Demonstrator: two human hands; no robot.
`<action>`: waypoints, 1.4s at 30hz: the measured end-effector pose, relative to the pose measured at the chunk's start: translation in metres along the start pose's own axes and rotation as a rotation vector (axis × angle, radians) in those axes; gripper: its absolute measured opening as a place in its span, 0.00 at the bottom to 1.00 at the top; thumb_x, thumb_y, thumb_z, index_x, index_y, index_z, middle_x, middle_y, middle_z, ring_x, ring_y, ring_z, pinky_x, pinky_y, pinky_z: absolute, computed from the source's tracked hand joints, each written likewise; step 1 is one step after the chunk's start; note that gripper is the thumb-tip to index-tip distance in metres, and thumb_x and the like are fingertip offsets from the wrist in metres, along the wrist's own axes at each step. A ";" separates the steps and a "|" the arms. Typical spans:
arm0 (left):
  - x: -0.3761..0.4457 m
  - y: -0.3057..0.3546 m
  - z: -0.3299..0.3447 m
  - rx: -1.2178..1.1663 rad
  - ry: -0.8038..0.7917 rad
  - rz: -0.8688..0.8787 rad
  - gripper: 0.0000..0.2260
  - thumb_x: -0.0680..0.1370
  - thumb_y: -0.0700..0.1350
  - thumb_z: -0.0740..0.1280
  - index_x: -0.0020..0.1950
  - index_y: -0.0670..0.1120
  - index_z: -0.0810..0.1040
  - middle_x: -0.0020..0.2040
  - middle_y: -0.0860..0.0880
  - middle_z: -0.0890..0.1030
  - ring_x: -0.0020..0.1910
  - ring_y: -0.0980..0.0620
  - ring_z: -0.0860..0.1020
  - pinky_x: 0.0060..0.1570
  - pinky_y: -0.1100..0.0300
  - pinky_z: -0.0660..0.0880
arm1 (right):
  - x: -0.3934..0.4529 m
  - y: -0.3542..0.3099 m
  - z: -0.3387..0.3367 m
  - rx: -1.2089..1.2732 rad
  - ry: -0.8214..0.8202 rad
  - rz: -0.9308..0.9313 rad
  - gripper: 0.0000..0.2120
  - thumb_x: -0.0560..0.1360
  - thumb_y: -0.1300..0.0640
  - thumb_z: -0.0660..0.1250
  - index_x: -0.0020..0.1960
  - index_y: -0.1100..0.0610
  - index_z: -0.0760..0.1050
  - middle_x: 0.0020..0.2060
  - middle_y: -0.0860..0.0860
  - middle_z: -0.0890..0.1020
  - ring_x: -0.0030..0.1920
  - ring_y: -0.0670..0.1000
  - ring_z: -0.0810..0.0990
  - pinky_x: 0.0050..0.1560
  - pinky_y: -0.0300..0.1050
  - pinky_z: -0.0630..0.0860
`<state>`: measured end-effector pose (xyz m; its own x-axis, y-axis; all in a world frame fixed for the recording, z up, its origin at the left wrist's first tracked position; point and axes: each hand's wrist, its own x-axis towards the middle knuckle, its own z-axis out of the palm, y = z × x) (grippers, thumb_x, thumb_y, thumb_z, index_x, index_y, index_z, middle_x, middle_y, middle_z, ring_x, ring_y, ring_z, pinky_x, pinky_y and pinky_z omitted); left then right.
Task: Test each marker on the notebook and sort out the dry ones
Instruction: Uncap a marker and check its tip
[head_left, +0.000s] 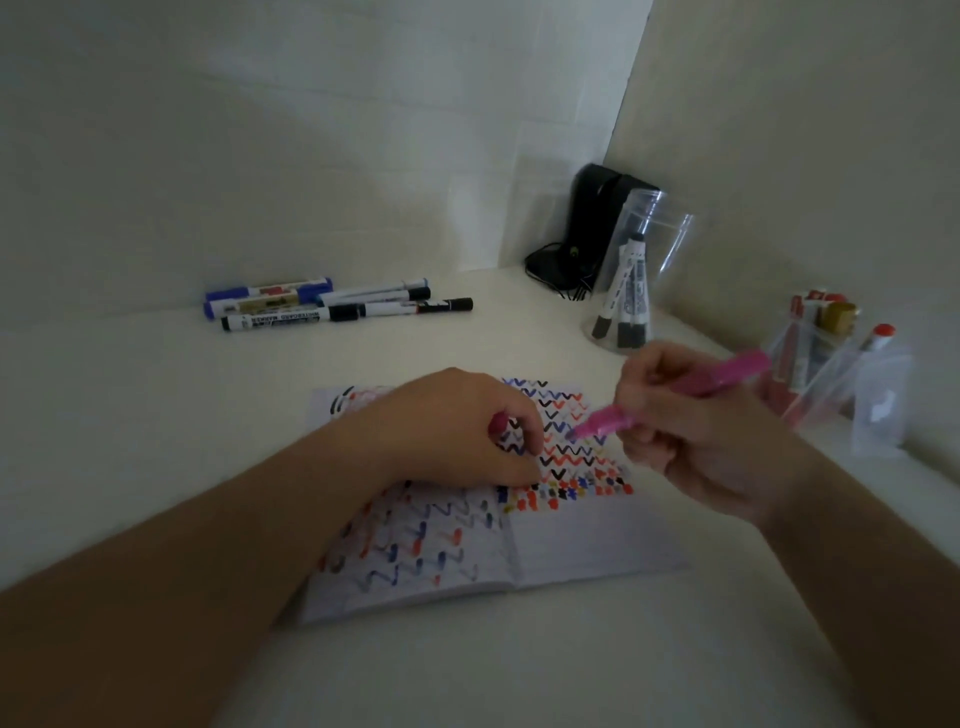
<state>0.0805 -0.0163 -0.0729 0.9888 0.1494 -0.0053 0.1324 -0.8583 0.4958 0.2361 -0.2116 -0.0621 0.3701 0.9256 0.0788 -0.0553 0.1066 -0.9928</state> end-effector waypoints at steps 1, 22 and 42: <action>0.001 0.000 0.002 0.018 0.009 -0.004 0.10 0.72 0.66 0.74 0.51 0.65 0.81 0.47 0.62 0.79 0.45 0.64 0.77 0.48 0.61 0.76 | -0.005 0.011 0.002 -0.041 0.015 -0.008 0.19 0.61 0.54 0.86 0.38 0.59 0.76 0.28 0.58 0.71 0.26 0.50 0.66 0.25 0.40 0.63; 0.000 0.006 0.006 -0.007 0.042 -0.085 0.16 0.70 0.65 0.76 0.56 0.66 0.79 0.46 0.58 0.77 0.45 0.60 0.77 0.43 0.61 0.74 | -0.014 0.026 0.023 -0.438 0.266 0.049 0.18 0.74 0.70 0.72 0.30 0.54 0.76 0.27 0.58 0.81 0.26 0.52 0.78 0.25 0.40 0.73; 0.000 0.004 0.007 -0.025 0.055 -0.074 0.15 0.70 0.64 0.76 0.54 0.66 0.80 0.44 0.58 0.77 0.43 0.60 0.76 0.41 0.62 0.71 | -0.017 0.024 0.020 -0.525 0.214 0.018 0.10 0.67 0.67 0.77 0.38 0.66 0.75 0.27 0.55 0.79 0.28 0.48 0.75 0.29 0.42 0.71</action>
<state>0.0813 -0.0235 -0.0766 0.9710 0.2391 0.0051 0.2021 -0.8317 0.5171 0.2101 -0.2174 -0.0851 0.5559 0.8258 0.0951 0.3851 -0.1545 -0.9099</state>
